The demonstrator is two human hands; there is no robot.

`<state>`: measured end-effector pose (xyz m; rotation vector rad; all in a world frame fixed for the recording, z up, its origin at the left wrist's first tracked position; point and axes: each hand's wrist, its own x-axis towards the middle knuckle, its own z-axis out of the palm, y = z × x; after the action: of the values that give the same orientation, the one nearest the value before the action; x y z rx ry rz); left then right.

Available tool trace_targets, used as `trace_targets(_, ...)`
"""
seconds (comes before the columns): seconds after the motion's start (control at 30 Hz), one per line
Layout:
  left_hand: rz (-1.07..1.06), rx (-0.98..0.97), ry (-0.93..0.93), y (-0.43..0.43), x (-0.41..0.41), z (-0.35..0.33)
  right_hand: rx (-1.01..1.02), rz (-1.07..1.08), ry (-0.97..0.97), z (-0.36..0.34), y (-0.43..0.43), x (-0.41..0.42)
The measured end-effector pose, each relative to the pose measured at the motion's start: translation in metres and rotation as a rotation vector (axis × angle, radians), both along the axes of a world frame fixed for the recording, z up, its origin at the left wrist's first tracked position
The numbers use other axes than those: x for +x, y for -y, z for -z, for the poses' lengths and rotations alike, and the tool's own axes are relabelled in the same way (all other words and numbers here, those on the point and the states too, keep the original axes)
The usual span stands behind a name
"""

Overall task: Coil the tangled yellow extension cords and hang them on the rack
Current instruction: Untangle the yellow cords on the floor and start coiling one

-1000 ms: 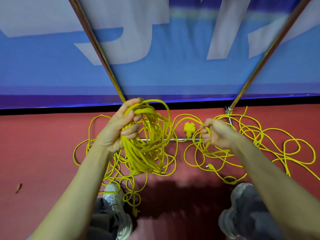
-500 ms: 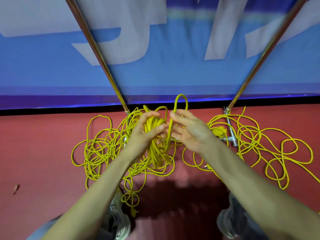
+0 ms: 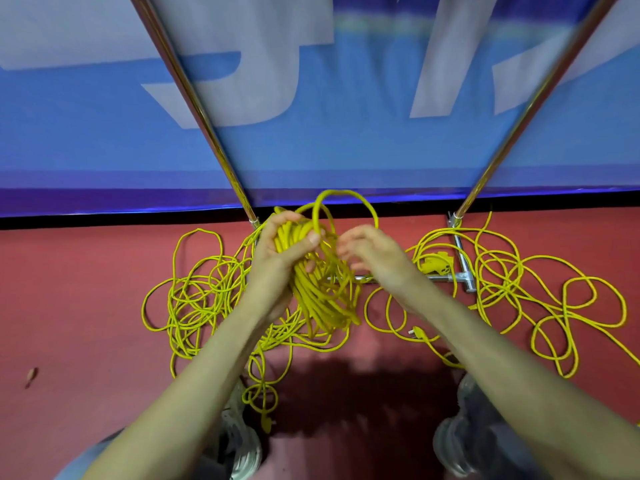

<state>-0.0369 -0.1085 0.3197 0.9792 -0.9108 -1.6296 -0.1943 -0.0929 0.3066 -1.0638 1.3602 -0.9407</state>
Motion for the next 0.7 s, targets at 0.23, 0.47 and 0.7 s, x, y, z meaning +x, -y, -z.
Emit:
trace_targets(0.23, 0.004, -0.029, -0.048, 0.013, 0.012, -0.008, -0.387, -0.098, -0.47, 0.032, -0.01, -0.003)
trace_targets(0.47, -0.054, 0.027, 0.058, 0.013, 0.013, 0.001, -0.461, 0.081, -0.272, 0.017, -0.01, -0.009)
trace_targets(0.7, -0.01, 0.143, 0.032, 0.014, 0.012, 0.004, -0.427, -0.121, -0.198, 0.013, -0.017, 0.005)
